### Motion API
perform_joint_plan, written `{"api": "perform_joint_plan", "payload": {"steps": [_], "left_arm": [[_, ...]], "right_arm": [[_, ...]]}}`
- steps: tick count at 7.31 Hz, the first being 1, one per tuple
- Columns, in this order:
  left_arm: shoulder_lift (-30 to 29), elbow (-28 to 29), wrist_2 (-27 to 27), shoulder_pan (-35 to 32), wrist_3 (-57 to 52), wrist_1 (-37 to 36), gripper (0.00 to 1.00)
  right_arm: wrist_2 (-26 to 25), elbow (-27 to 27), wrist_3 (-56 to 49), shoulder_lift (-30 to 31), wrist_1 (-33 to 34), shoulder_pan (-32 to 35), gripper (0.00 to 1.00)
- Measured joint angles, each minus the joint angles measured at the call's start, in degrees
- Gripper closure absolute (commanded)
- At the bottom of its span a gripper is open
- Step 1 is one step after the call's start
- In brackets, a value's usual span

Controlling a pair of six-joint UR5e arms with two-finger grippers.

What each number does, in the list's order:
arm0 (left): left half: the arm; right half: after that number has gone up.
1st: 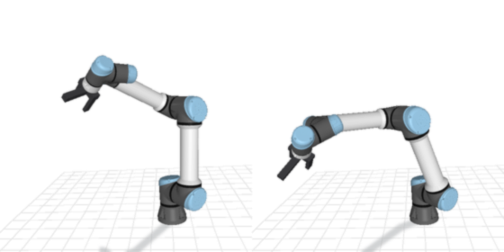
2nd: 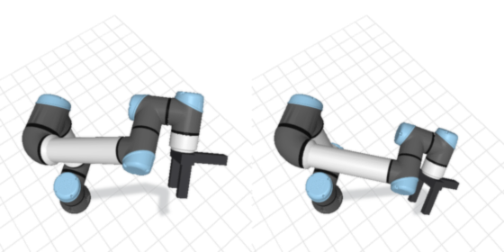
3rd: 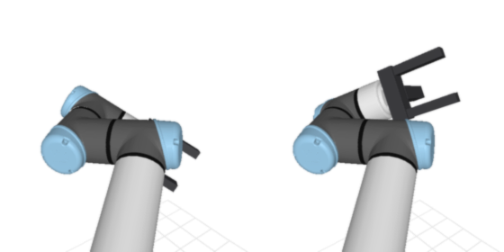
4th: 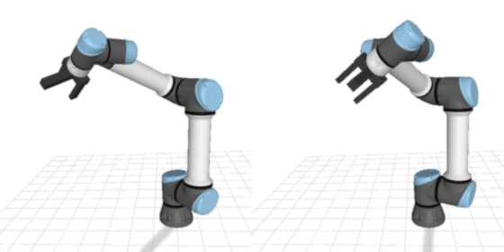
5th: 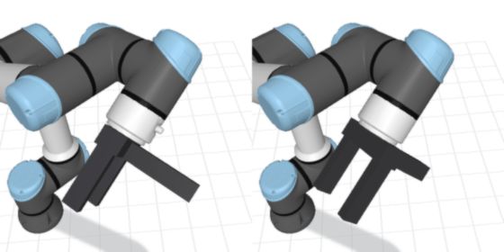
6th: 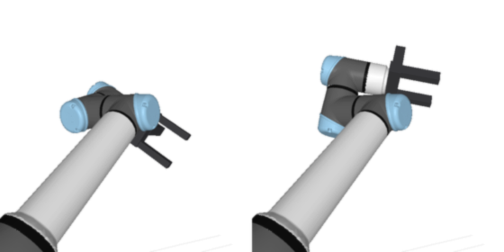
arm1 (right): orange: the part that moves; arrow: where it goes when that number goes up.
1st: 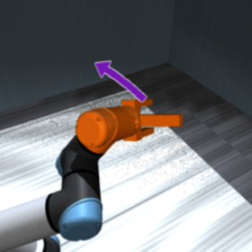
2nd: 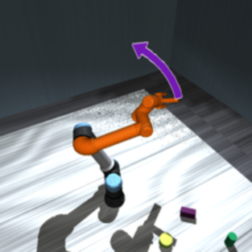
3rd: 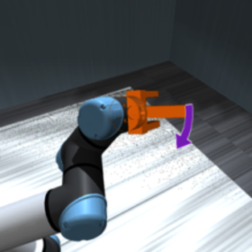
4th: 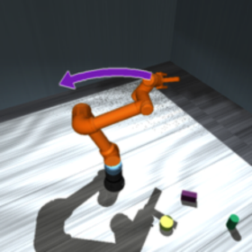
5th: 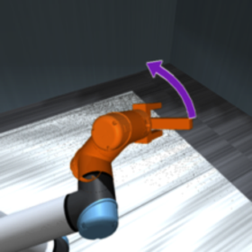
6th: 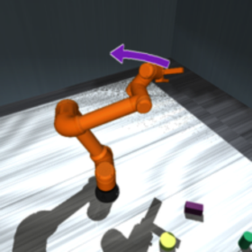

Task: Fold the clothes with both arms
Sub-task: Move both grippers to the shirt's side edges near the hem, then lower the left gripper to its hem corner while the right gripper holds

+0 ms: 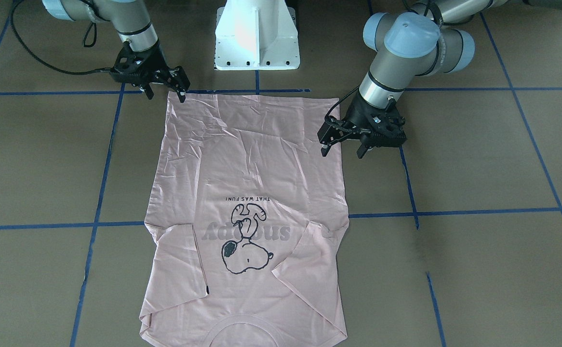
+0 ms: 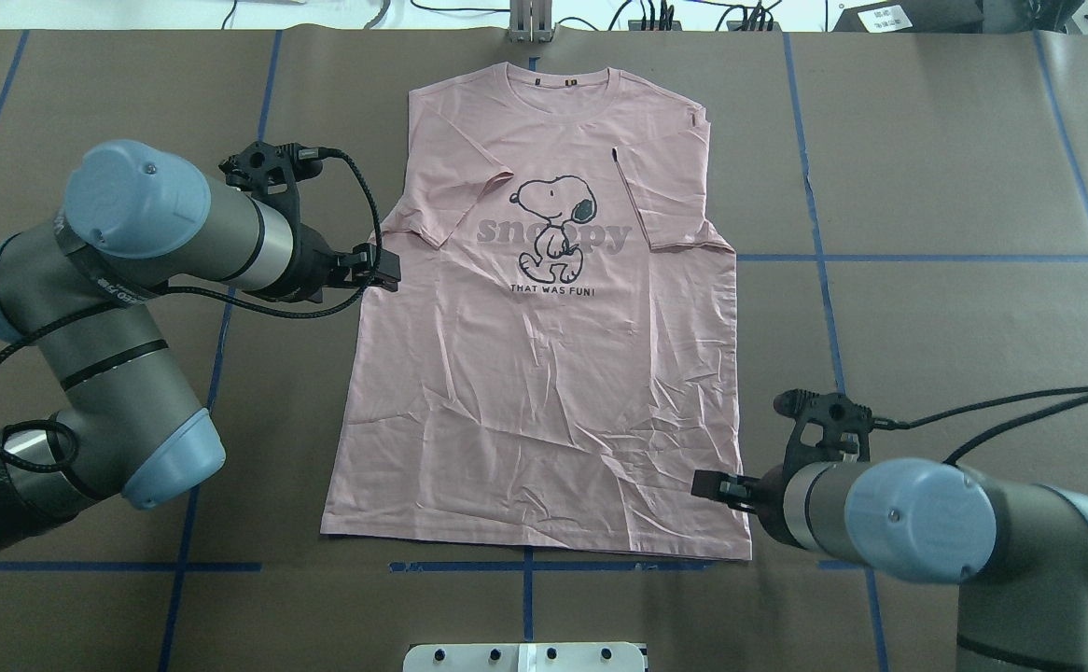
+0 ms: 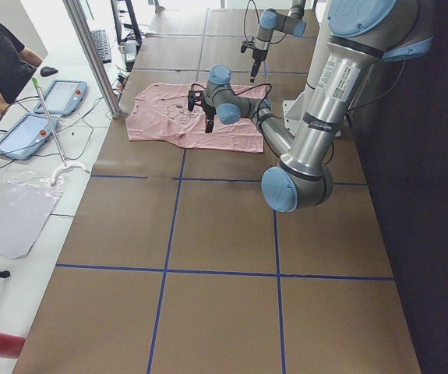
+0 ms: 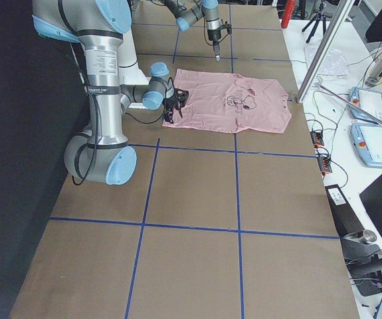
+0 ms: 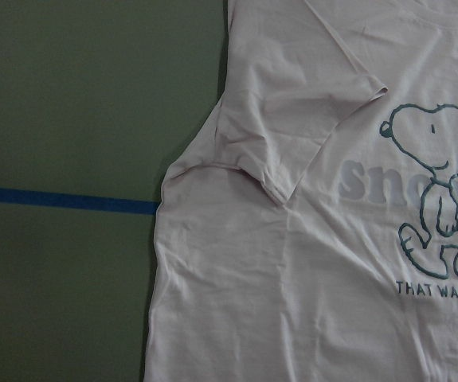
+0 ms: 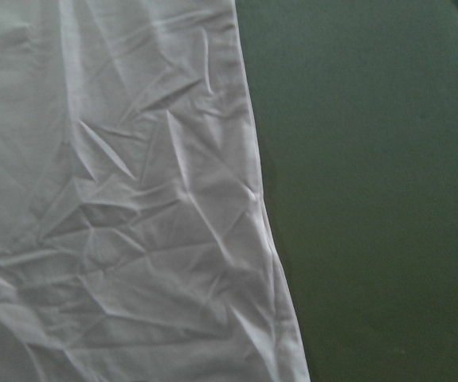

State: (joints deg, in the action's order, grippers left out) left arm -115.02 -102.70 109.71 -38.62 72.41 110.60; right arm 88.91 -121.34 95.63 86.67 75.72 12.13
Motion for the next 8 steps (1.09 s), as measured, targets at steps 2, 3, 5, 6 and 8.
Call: {"api": "perform_joint_plan", "payload": {"steps": [2, 3, 5, 6, 8], "left_arm": [[0.18, -0.16, -0.02, 0.26, 0.11, -0.13, 0.00], [0.04, -0.30, -0.02, 0.31, 0.26, -0.09, 0.00], [-0.24, -1.05, 0.05, 0.31, 0.61, 0.03, 0.00], [-0.25, -1.42, 0.11, 0.31, 0.68, 0.04, 0.00], [-0.16, -2.07, 0.15, 0.30, 0.73, 0.05, 0.00]], "right_arm": [[-3.12, 0.25, 1.53, 1.90, -0.04, -3.81, 0.02], [-3.23, 1.14, 1.71, 1.98, -0.04, -4.30, 0.01], [-2.86, 2.41, 1.72, 1.65, -0.05, -4.56, 0.01], [-2.76, 2.66, 1.73, 1.58, -0.03, -4.68, 0.01], [-2.64, 3.19, 1.81, 0.87, 0.03, -5.09, 0.04]]}}
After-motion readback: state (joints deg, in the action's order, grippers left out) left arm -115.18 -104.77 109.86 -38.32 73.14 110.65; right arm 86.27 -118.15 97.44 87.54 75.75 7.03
